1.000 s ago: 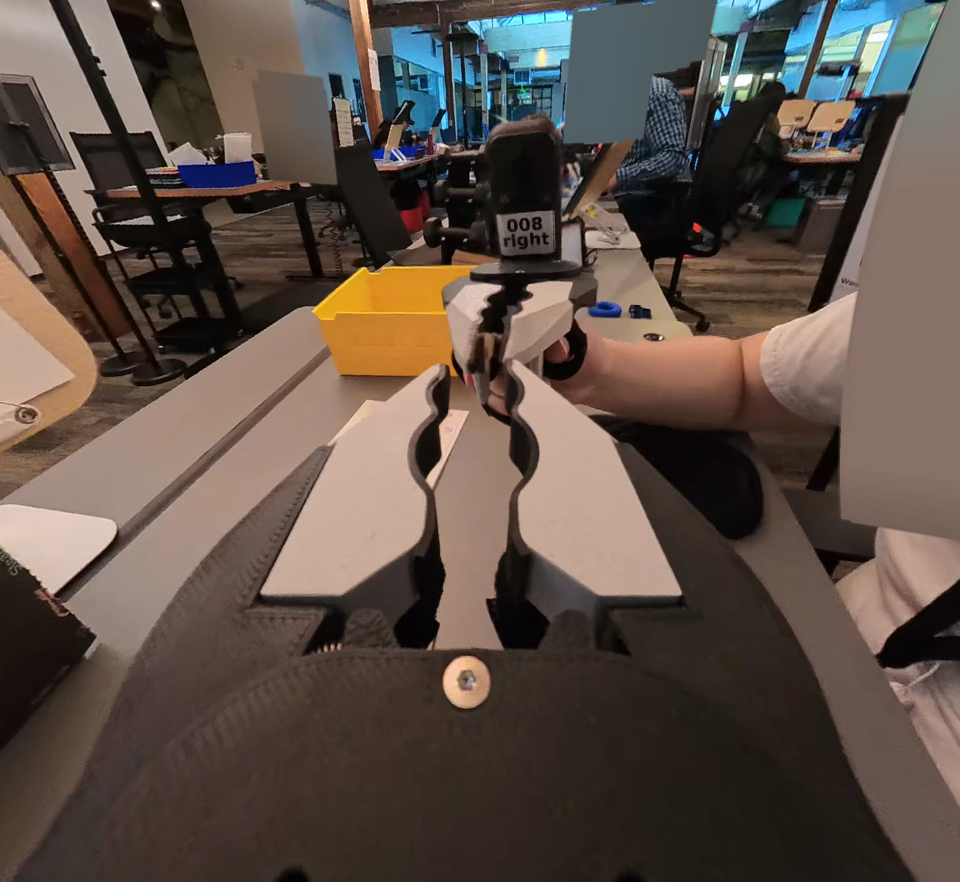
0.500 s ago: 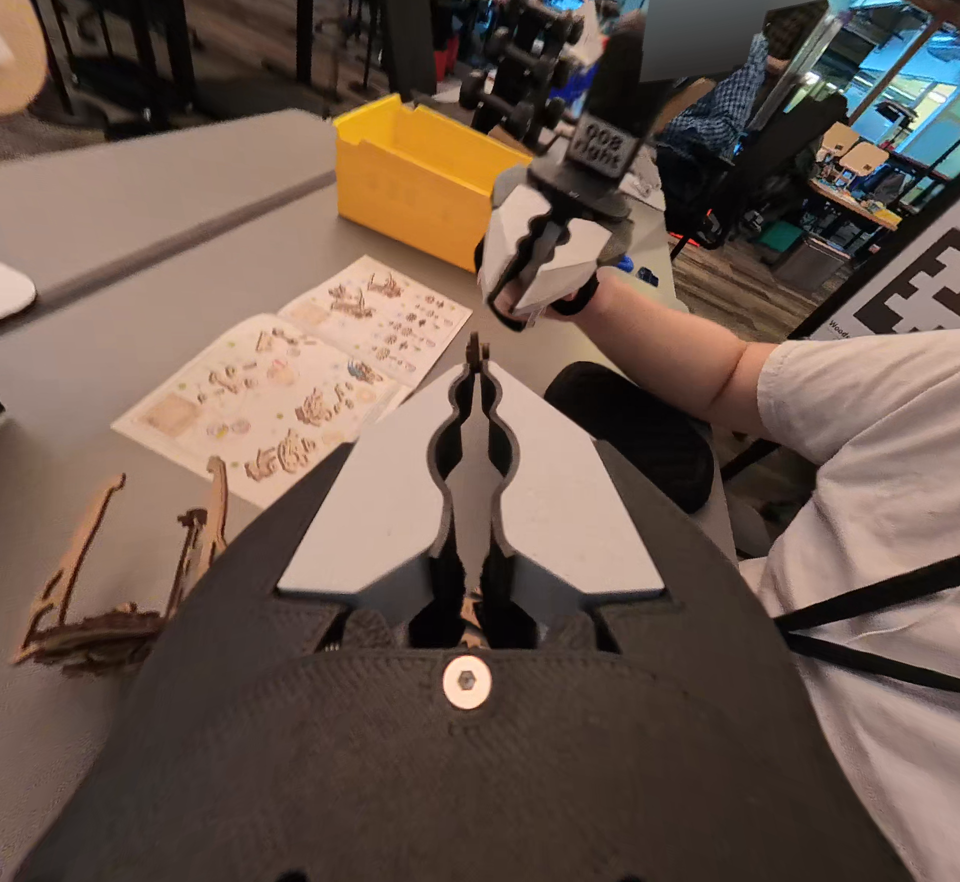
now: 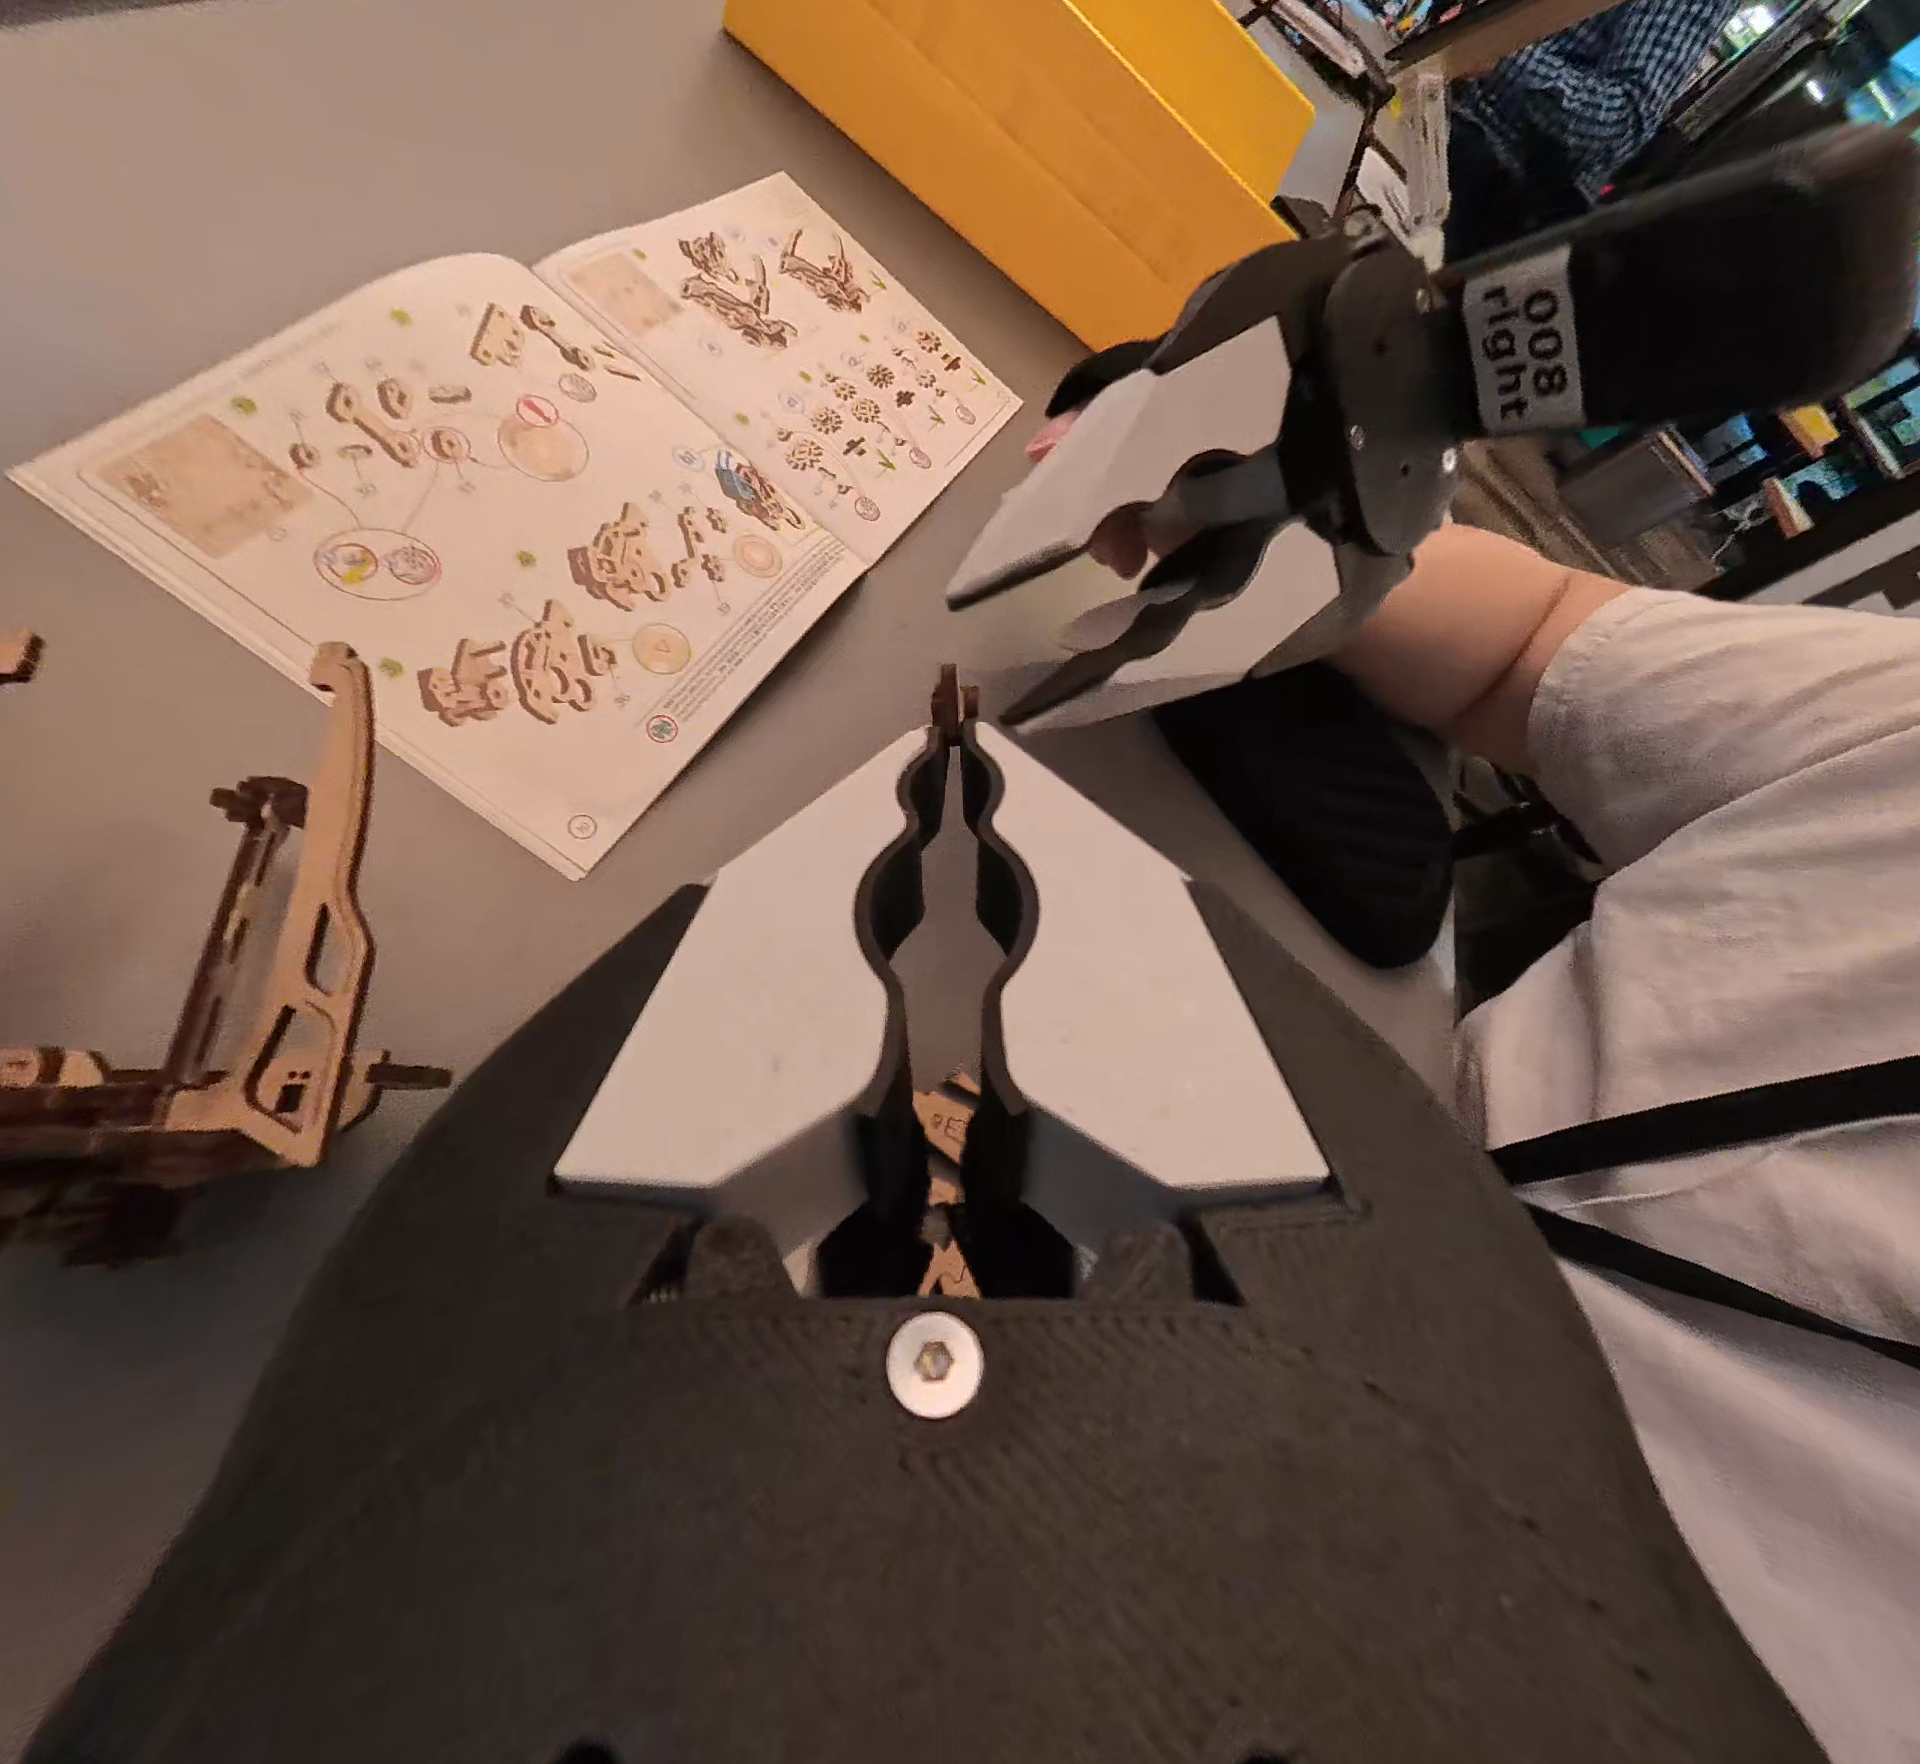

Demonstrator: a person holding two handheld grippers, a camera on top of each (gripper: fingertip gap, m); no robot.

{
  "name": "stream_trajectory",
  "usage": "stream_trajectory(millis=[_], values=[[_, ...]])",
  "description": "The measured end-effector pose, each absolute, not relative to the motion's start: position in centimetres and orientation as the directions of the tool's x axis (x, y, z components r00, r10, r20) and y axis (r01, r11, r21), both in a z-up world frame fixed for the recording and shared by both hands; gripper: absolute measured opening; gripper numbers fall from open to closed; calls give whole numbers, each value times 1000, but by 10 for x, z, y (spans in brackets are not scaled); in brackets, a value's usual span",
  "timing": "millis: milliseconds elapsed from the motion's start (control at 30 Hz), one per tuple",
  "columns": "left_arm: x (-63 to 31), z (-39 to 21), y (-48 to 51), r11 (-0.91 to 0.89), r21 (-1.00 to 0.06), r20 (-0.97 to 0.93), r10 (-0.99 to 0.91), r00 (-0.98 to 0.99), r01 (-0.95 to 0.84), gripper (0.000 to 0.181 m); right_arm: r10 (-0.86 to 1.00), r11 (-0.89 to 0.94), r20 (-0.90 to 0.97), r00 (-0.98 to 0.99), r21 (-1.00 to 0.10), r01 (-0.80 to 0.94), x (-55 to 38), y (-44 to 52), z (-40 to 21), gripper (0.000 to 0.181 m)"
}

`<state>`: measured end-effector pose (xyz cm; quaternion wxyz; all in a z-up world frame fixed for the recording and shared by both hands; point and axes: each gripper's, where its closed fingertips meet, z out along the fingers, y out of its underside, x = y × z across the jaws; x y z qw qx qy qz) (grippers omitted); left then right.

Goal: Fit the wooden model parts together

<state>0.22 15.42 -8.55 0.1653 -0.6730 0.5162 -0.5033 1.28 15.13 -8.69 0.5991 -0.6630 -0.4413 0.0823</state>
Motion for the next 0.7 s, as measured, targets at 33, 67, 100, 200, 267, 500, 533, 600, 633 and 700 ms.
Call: stream_trajectory(millis=[33,67,100,200,267,500,533,600,633,700], values=[[3,-86,153,-412,-742,509,-860,-45,-529,0,700,125,417,580,-871,475,8,148,-87,24],[4,-87,151,-405,-742,506,-861,-49,-534,0,725,106,384,572,-883,458,4,146,-91,24],[4,-89,151,-396,-743,497,-867,-48,-540,0,747,69,339,572,-895,440,3,145,-95,24],[2,-92,150,-379,-739,485,-873,-49,-556,0,786,-24,209,581,-930,368,4,145,-103,25],[2,-91,149,-376,-743,489,-870,-65,-554,0,798,-61,143,586,-947,315,6,145,-103,25],[-4,-78,127,-57,-865,254,-907,-336,-499,0,907,-195,-135,399,-974,113,-7,123,-94,24],[-6,-77,122,-22,-873,233,-897,-376,-487,0,918,-221,-177,354,-971,88,-10,118,-92,24],[-13,-76,110,37,-885,209,-859,-468,-464,0,935,-274,-255,248,-961,43,-15,107,-85,24],[-17,-76,101,70,-894,196,-828,-526,-443,0,937,-299,-289,197,-954,21,-16,102,-80,24],[-21,-76,88,106,-909,177,-779,-601,-404,0,924,-366,-366,115,-930,-20,-20,97,-71,23]])
